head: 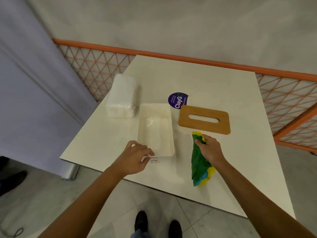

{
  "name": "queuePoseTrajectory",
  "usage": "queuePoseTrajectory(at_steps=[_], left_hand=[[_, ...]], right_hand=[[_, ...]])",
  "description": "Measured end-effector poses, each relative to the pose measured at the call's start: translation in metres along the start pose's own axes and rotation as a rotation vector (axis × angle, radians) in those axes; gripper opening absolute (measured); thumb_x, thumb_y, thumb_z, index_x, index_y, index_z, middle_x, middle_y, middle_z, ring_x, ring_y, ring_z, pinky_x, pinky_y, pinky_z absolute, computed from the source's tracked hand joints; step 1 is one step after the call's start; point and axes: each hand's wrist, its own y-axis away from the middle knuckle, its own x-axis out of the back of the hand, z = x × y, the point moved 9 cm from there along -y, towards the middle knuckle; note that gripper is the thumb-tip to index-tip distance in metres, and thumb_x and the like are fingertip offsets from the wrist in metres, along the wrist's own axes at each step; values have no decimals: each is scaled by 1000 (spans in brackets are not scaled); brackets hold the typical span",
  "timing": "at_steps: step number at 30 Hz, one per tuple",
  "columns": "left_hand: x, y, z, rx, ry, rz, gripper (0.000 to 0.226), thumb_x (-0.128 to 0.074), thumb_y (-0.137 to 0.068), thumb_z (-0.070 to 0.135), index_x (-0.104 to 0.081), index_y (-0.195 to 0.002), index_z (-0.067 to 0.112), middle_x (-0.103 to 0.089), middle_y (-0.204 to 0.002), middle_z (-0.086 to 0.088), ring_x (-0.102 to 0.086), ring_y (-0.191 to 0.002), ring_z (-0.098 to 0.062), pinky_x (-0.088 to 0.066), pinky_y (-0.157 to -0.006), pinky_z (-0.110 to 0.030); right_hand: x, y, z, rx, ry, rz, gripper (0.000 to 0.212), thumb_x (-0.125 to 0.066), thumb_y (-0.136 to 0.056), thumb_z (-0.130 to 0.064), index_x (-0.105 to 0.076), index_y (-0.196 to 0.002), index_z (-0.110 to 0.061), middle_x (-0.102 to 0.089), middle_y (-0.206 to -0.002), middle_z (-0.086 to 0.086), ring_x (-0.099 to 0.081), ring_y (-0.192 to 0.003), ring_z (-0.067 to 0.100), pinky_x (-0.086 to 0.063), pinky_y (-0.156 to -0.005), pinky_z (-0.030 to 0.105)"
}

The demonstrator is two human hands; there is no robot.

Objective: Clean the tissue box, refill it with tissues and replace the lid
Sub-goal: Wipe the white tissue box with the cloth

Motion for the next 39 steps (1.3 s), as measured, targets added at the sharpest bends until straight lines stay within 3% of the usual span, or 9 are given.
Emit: queuePoseTrajectory(at_steps=[6,11,15,18,21,25,30,36,39], left_hand=[[11,-2,14,97,-31,41,77,-14,-69,61,-66,-113,23,-65,-115,7,-56,-114,-14,-21,-105,-26],[-20,-18,46,232,25,-50,48,-30,-98,45,-44,-138,23,-55,-134,2,-47,-126,-16,-18,-111,-28],[-27,-21,50,286,41,-3,42,-25,-102,31,-41,-140,23,-55,-132,4,-45,-124,-15,-16,-105,-27],[-14,-18,47,291,234,67,39,-28,-102,30,-49,-133,21,-60,-122,4,-45,-119,-13,-13,-101,-24],[5,-8,34,340,561,149,31,-40,-99,27,-60,-121,18,-58,-101,5,-44,-108,-14,-24,-103,-25],[28,1,20,353,822,269,18,-51,-94,17,-68,-99,13,-58,-85,6,-54,-90,-10,-39,-72,0],[29,10,-8,457,1197,328,20,-48,-95,11,-65,-85,7,-60,-82,-2,-55,-80,-12,-43,-63,-4],[31,15,-33,441,1292,341,33,-48,-95,17,-59,-84,-12,-54,-82,-12,-50,-82,-20,-42,-74,-22],[34,14,-41,430,1296,313,35,-49,-95,18,-61,-94,-15,-59,-89,-13,-53,-88,-18,-41,-81,-25]], right_hand=[[-14,0,3,34,5,-48,35,-51,-94,-21,-55,-123,-2,-58,-123,19,-52,-115,32,-40,-91,29],[-21,5,9,36,11,-62,33,-49,-95,-20,-56,-118,2,-54,-118,22,-52,-110,32,-35,-81,24],[-21,9,12,40,-17,-42,32,-50,-94,-19,-56,-117,2,-51,-117,21,-51,-108,30,-32,-80,21],[-18,13,6,71,-75,-28,30,-54,-92,-18,-57,-118,-3,-58,-114,16,-54,-104,26,-35,-81,22],[-15,17,-6,111,-169,-18,27,-60,-88,-18,-60,-113,-7,-64,-107,9,-52,-90,16,-37,-79,21],[-19,22,-32,228,-182,1,24,-62,-87,-18,-65,-109,-7,-67,-102,8,-54,-87,13,-37,-76,20],[-30,36,-69,467,-37,88,21,-61,-87,-12,-66,-107,-7,-66,-101,7,-60,-95,23,-36,-77,17],[-68,90,-119,849,247,166,41,-57,-58,-3,-70,-95,-15,-66,-86,-2,-46,-78,12,-43,-60,17],[-68,77,-137,856,270,211,46,-55,-53,-3,-71,-95,-14,-67,-86,-1,-48,-76,14,-41,-65,23]])
